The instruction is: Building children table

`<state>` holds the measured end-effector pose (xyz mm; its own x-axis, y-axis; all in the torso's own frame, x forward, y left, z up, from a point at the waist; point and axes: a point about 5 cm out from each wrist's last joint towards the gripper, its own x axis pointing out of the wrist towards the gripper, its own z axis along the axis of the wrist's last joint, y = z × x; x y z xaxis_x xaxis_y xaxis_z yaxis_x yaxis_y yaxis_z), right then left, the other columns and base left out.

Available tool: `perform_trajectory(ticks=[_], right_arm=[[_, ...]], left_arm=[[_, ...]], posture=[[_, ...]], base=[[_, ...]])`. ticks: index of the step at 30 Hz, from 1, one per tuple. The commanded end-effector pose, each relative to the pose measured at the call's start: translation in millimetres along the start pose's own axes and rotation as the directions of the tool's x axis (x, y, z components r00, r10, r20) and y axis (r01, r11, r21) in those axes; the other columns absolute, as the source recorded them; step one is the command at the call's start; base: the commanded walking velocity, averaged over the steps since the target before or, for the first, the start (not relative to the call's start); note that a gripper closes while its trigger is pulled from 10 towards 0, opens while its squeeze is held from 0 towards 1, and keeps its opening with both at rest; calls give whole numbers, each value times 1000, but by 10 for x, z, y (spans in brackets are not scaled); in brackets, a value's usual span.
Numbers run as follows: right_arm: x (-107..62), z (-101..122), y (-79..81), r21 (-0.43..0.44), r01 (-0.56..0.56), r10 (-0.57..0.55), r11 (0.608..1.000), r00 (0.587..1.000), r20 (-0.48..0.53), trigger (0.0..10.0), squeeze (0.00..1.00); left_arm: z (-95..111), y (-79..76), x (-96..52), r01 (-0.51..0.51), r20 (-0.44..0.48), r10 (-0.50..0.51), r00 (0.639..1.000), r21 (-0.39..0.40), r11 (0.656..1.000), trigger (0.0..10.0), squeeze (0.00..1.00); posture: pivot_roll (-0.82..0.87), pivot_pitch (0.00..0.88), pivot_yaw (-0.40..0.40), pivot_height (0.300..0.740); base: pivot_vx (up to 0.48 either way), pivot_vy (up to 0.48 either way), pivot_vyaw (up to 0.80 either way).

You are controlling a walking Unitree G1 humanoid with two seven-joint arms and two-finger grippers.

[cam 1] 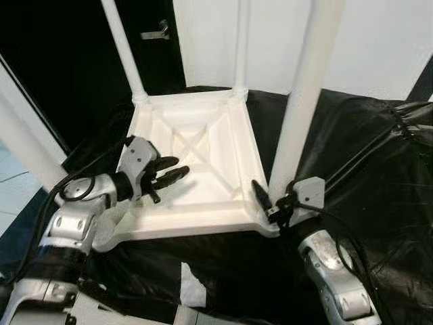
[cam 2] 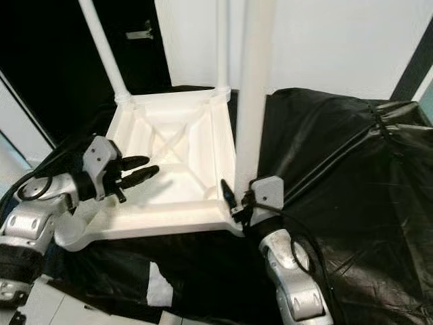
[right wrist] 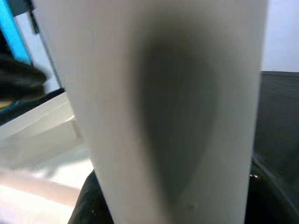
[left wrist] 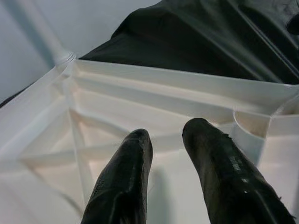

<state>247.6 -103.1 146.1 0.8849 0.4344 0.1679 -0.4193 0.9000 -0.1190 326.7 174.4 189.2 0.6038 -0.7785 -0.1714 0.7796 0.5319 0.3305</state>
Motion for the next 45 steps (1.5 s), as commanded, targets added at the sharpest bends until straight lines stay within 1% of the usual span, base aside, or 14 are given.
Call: perform_trajectory(ticks=[1, 6, 7, 8, 12, 13, 15, 22, 23, 33, 37, 39, 44, 45], right_arm=[[-19, -62, 225, 26, -139, 140, 990, 990, -34, 0, 0], [-69, -62, 285, 24, -214, 215, 977, 974, -66, 0, 0], [-72, -66, 261, 27, -194, 195, 981, 978, -71, 980, 0], [-70, -72, 201, 36, -145, 147, 989, 986, -74, 10000, 0], [-48, -93, -40, 50, 50, -46, 997, 996, -82, 10000, 0], [-48, -93, -40, 50, 50, -46, 997, 996, -82, 10000, 0], [-44, -87, -159, 45, 151, -148, 988, 987, -69, 10000, 1000], [-64, -47, -276, 54, 259, -257, 964, 966, -36, 10000, 1000], [-84, -7, -270, 60, 273, -273, 960, 962, -7, 10000, 0], [-163, 43, -215, 75, 247, -250, 966, 968, 20, 10000, 0], [-247, 28, -247, 65, 253, -255, 965, 967, 13, 10000, 0], [-280, -2, -276, 50, 267, -268, 962, 963, 1, 10000, 0], [-279, -9, -285, 40, 275, -276, 960, 961, -2, 10000, 0], [-278, -23, -302, 25, 296, -296, 955, 955, -9, 10000, 0]], left_arm=[[-35, -11, 27, 17, -13, -17, 1000, 6, 1000, 10000, 0], [-27, 32, 121, 18, -4, -18, 1000, 22, 1000, 10000, 0], [-22, 36, 136, 20, 1, -20, 1000, 25, 999, 10000, 0], [-7, 27, 151, 23, 10, -24, 1000, 24, 999, 10000, 0], [14, -30, 182, 23, 45, -23, 999, 5, 1000, 10000, 0], [14, -30, 182, 23, 45, -23, 999, 5, 1000, 10000, 0], [6, -81, 185, 13, 67, -11, 998, -23, 1000, 10000, 0], [-15, -173, 201, -12, 95, 20, 995, -82, 997, 10000, 0], [-20, -270, 223, -27, 121, 42, 992, -124, 992, 10000, 0], [3, -445, 285, -117, 172, 155, 973, -213, 970, 10000, 0], [-9, -596, 319, -203, 171, 258, 951, -284, 937, 10000, 0], [-31, -678, 327, -268, 142, 330, 933, -336, 903, 10000, 0], [-38, -695, 321, -299, 127, 360, 924, -348, 889, 10000, 0], [-43, -725, 288, -341, 105, 401, 910, -360, 868, 10000, 0]], posture=[[-90, 0, 90, 740], [-89, 0, 80, 740], [-89, 0, 80, 740], [-90, 0, 78, 740], [-87, 0, 78, 740], [-87, 0, 78, 740], [-80, 0, 75, 740], [-71, 0, 67, 740], [-60, 0, 60, 740], [-55, 0, 57, 740], [-50, 0, 52, 740], [-44, 0, 47, 740], [-39, 0, 43, 740], [-30, 0, 32, 740]], base=[[0, 0, 0], [0, 0, 0], [0, 0, 0], [0, 0, 0], [0, 0, 0], [0, 0, 0], [0, 0, 0], [0, 0, 0], [0, 0, 0], [0, 0, 0], [0, 0, 0], [0, 0, 0], [0, 0, 0], [0, 0, 0]])
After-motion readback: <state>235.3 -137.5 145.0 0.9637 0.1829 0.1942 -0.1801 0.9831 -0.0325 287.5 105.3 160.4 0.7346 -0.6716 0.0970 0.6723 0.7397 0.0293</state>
